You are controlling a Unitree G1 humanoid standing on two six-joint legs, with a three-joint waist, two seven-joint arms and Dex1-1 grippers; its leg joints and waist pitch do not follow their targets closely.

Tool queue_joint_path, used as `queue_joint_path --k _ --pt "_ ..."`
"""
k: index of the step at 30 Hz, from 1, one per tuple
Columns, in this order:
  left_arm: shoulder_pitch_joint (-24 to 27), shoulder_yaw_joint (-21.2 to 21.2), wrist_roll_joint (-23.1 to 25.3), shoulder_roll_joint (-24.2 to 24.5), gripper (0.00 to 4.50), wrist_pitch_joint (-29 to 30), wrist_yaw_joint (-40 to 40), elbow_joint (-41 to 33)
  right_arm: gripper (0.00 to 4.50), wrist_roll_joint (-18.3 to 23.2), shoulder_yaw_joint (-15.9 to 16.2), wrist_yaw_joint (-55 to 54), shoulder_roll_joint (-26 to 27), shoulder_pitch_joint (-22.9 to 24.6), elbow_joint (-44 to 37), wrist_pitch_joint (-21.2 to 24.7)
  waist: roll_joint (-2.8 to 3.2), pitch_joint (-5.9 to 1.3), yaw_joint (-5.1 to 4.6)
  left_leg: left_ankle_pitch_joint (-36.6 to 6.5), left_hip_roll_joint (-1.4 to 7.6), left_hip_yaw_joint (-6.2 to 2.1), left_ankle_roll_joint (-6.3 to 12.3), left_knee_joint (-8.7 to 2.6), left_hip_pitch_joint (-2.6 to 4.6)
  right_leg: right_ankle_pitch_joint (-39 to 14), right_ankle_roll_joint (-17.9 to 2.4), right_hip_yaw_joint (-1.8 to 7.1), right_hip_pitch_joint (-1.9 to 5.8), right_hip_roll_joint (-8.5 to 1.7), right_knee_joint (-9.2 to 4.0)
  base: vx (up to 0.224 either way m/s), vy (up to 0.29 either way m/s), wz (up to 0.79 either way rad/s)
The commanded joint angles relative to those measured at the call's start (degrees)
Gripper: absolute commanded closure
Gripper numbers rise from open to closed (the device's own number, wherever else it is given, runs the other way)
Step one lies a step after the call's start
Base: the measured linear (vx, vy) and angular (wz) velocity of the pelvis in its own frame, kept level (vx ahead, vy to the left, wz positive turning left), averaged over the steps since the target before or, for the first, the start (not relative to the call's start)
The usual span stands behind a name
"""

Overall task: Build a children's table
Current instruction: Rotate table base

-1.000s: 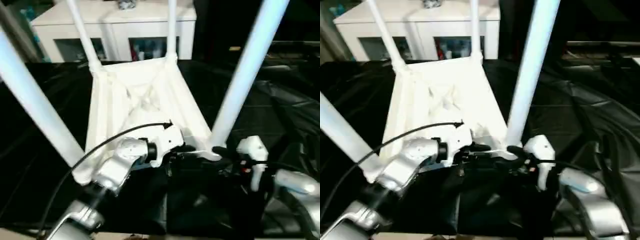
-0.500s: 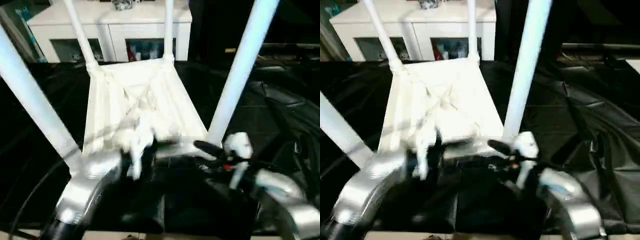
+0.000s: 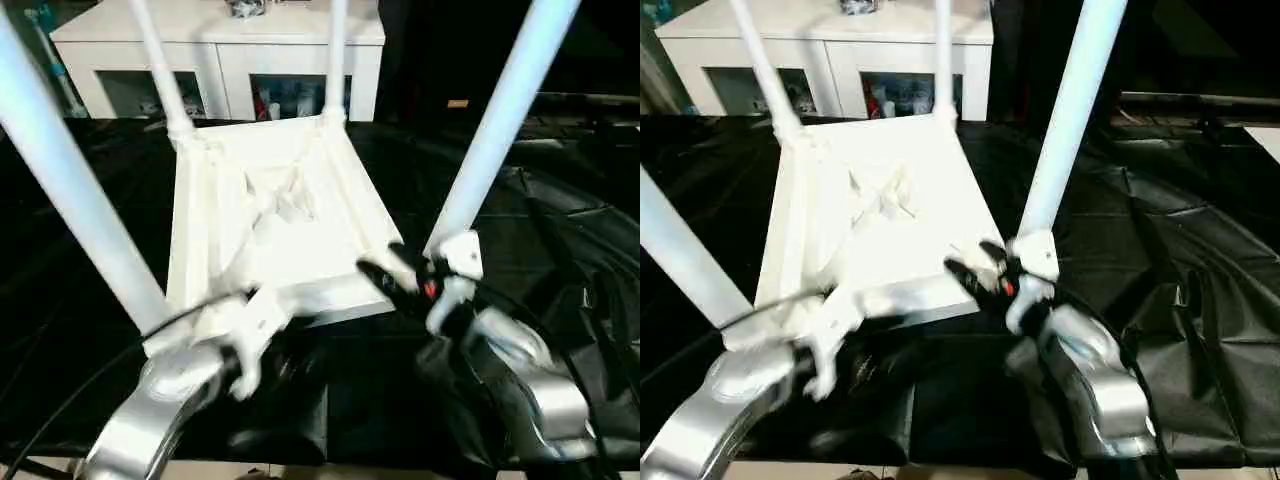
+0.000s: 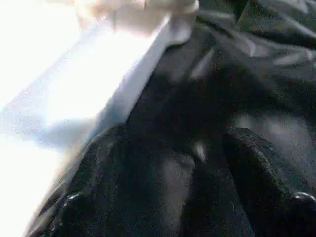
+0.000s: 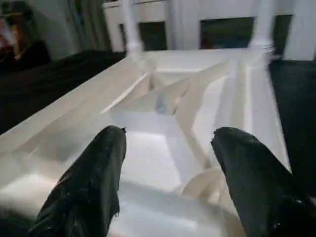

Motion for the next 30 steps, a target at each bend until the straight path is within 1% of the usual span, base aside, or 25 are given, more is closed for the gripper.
queue_joint_path --k 1,3,4,5,6,7,8,10,11,12,13,14,16,17,18,19,20,21,22,23,24,25,26,28,30 --pt "0.25 0.13 -0.02 0.51 0.69 0.80 -0.65 -1.76 1.40 -1.10 -1.44 -2.27 0.28 -1.15 1.56 -0.78 -0.21 -2.94 -0.37 -14.82 4.82 -2.36 -1.78 -5.26 1.83 -11.63 -9.65 2.70 0.75 -3.37 -3.39 0.000 0.000 0.00" --pt "1.11 -0.10 -1.08 0.96 0.54 1.59 -1.17 -2.61 1.40 -1.63 -2.80 -5.19 0.75 -2.84 4.26 -0.61 -0.30 -2.86 -0.33 -14.96 4.81 -2.36 -2.10 -5.33 1.77 -11.55 -9.87 2.74 0.81 -3.43 -3.35 0.000 0.000 0.00" --pt "1.11 -0.10 -1.08 0.96 0.46 1.59 -1.17 -2.61 1.40 -1.63 -2.80 -5.19 0.75 -2.84 4.26 -0.61 -0.24 -2.85 -0.27 -15.32 4.81 -2.33 -2.29 -5.35 1.83 -11.89 -9.87 2.75 0.77 -3.42 -3.35 0.000 0.000 0.00" --pt "1.86 -0.15 -1.31 1.01 0.36 1.47 -1.01 -2.83 1.40 -2.53 -4.56 -8.53 0.82 -4.77 7.47 -1.01 -0.41 -2.84 -0.18 -15.81 4.81 -2.24 -2.55 -5.32 2.02 -12.38 -9.57 2.80 0.66 -3.34 -3.47 0.000 0.000 0.00" --pt "2.33 -0.21 -1.26 1.12 0.18 1.18 -0.98 -2.77 1.40 -3.10 -5.51 -10.38 0.58 -5.88 9.27 -0.97 -0.52 -2.71 -0.35 -16.04 4.72 -2.39 -2.92 -5.45 1.79 -13.21 -9.70 2.81 0.76 -3.49 -3.40 0.000 0.000 0.00" --pt "2.76 -0.49 -1.42 1.42 0.12 0.90 -0.76 -2.77 1.40 -3.60 -6.38 -12.11 0.29 -6.99 11.11 -0.95 -0.50 -2.67 -0.28 -17.37 4.65 -2.22 -3.43 -5.38 2.05 -15.15 -9.21 2.90 0.49 -3.40 -3.63 0.000 0.000 0.00" --pt "2.76 -0.49 -1.42 1.42 0.12 0.90 -0.76 -2.77 1.40 -3.60 -6.38 -12.11 0.29 -6.99 11.11 -0.95 -0.89 -2.67 -0.32 -17.61 4.63 -2.13 -3.56 -5.28 2.19 -15.61 -9.04 2.98 0.35 -3.39 -3.67 0.000 0.000 0.00" --pt "4.41 -0.36 -2.74 2.35 0.05 0.94 -1.94 -3.46 1.40 -4.14 -7.25 -12.54 -0.80 -8.66 13.68 -2.41 -0.84 -2.66 -0.26 -17.64 4.69 -2.27 -3.39 -5.36 1.89 -16.15 -8.33 3.06 0.60 -3.53 -3.69 0.000 0.000 0.00" --pt "4.82 -0.31 -2.96 2.77 0.05 0.80 -2.41 -3.62 1.40 -4.33 -7.48 -12.73 -0.99 -9.05 14.21 -2.75 -0.78 -2.66 -0.22 -17.87 4.64 -2.25 -3.44 -5.30 1.98 -16.33 -8.22 3.03 0.49 -3.46 -3.65 0.000 0.000 0.00" --pt "5.67 -0.12 -3.52 3.62 0.05 0.66 -3.41 -4.01 1.40 -4.47 -8.02 -13.08 -1.34 -9.83 15.20 -3.13 -1.18 -2.69 -0.28 -18.14 4.59 -2.16 -3.26 -5.22 2.05 -16.66 -8.00 3.06 0.39 -3.40 -3.72 0.000 0.000 0.00" --pt "6.46 0.49 -4.10 4.28 0.05 0.15 -4.38 -4.25 1.40 -4.62 -8.49 -13.45 -1.86 -10.94 16.59 -3.75 -1.24 -2.71 -0.25 -17.57 4.54 -2.21 -2.97 -5.23 1.89 -16.72 -7.90 3.07 0.53 -3.43 -3.64 0.000 0.000 0.00" --pt "6.58 0.65 -4.31 4.30 0.05 0.05 -4.60 -4.28 1.40 -4.63 -8.58 -13.49 -2.03 -11.25 17.01 -3.92 -1.10 -2.67 -0.24 -17.57 4.57 -2.18 -2.79 -5.21 1.95 -16.94 -7.90 3.08 0.42 -3.40 -3.63 0.000 0.000 0.00" --pt "7.15 1.24 -4.94 4.87 0.05 0.07 -5.33 -4.53 1.40 -4.55 -8.99 -13.55 -2.36 -12.09 18.08 -4.22 -1.24 -2.67 -0.06 -17.68 4.63 -2.02 -2.81 -5.16 2.32 -17.16 -7.86 3.14 0.12 -3.26 -3.72 0.000 0.000 0.00" --pt "7.67 1.82 -5.30 5.46 0.05 -0.33 -5.91 -4.62 1.40 -4.65 -9.18 -13.72 -2.58 -12.73 18.96 -4.50 -1.17 -2.69 -0.08 -17.71 4.63 -2.05 -2.85 -5.15 2.28 -17.07 -7.97 3.15 0.13 -3.27 -3.63 0.000 0.000 0.00" --pt "8.07 2.28 -5.54 5.91 0.05 -0.73 -6.35 -4.65 1.40 -4.76 -9.28 -13.88 -2.75 -13.24 19.68 -4.76 -1.13 -2.63 -0.17 -17.73 4.56 -2.17 -2.99 -5.23 1.98 -17.28 -8.07 3.08 0.33 -3.31 -3.57 0.000 0.000 0.00" --pt "8.23 2.45 -5.64 6.09 0.05 -0.88 -6.54 -4.64 1.40 -4.74 -9.33 -13.87 -2.83 -13.43 19.95 -4.84 -1.13 -2.64 -0.13 -18.00 4.62 -2.10 -3.23 -5.26 2.17 -17.31 -7.88 3.06 0.21 -3.21 -3.60 0.000 0.000 0.00" --pt "8.93 3.13 -6.14 6.95 0.05 -1.54 -7.33 -4.57 1.40 -4.80 -9.52 -13.94 -3.09 -14.37 21.30 -5.31 -1.58 -2.63 -0.23 -17.97 4.61 -2.00 -3.12 -5.22 2.20 -17.06 -7.93 3.07 0.17 -3.17 -3.64 0.000 0.000 0.00" --pt "9.39 3.53 -6.54 7.54 0.05 -1.90 -7.92 -4.54 1.40 -5.04 -9.58 -14.06 -3.28 -14.98 22.17 -5.79 -1.57 -2.64 -0.20 -17.72 4.52 -2.14 -2.91 -5.22 1.94 -17.38 -8.13 3.04 0.37 -3.36 -3.47 0.000 0.000 0.00" --pt "9.75 3.76 -6.98 8.10 0.05 -2.25 -8.30 -4.52 1.40 -5.14 -9.53 -14.18 -3.46 -15.50 23.04 -6.37 -1.41 -2.70 -0.19 -17.65 4.56 -2.12 -2.98 -5.21 2.06 -17.29 -8.10 3.03 0.27 -3.32 -3.46 0.000 0.000 0.00" --pt "10.13 4.23 -7.34 8.63 0.05 -3.30 -8.97 -3.95 1.40 -5.09 -9.51 -14.11 -3.56 -16.01 23.70 -6.67 -1.57 -2.63 -0.32 -17.55 4.60 -2.07 -3.01 -5.22 2.06 -17.01 -8.11 3.04 0.24 -3.26 -3.48 0.000 0.000 0.00" --pt "10.36 4.58 -7.53 8.95 0.05 -4.39 -9.51 -3.31 1.40 -5.09 -9.44 -13.98 -3.67 -16.36 24.13 -6.90 -1.63 -2.62 -0.18 -17.24 4.55 -2.04 -2.93 -5.19 2.07 -16.55 -8.06 3.05 0.26 -3.22 -3.41 0.000 0.000 0.00" --pt "10.50 4.83 -7.64 9.16 0.05 -5.23 -9.89 -2.80 1.40 -5.08 -9.40 -13.86 -3.75 -16.62 24.45 -7.06 -1.57 -2.66 -0.23 -17.16 4.56 -1.97 -3.00 -5.18 2.14 -16.18 -8.12 3.09 0.22 -3.19 -3.37 0.000 0.000 0.00" --pt "10.73 5.38 -8.11 9.48 0.05 -7.46 -10.66 -1.13 1.40 -5.12 -9.49 -13.68 -3.91 -17.27 25.50 -7.61 -1.74 -2.69 -0.24 -16.88 4.53 -1.94 -2.99 -5.19 2.16 -15.42 -8.25 3.04 0.24 -3.08 -3.27 0.000 0.000 0.00" --pt "10.81 5.92 -8.35 9.57 0.05 -9.16 -11.39 0.32 1.40 -5.27 -9.38 -13.31 -4.12 -17.71 26.31 -8.04 -1.85 -2.67 -0.20 -16.21 4.57 -1.97 -2.85 -5.18 2.08 -14.26 -8.52 3.09 0.38 -3.20 -3.12 0.000 0.000 0.00" --pt "10.94 7.22 -9.00 9.09 0.05 -11.36 -11.96 2.25 1.40 -5.20 -9.20 -12.36 -4.53 -18.18 27.56 -8.81 -1.78 -2.76 -0.23 -15.88 4.58 -1.89 -2.93 -5.13 2.14 -13.17 -8.79 3.10 0.41 -3.20 -3.02 0.000 0.000 0.00"
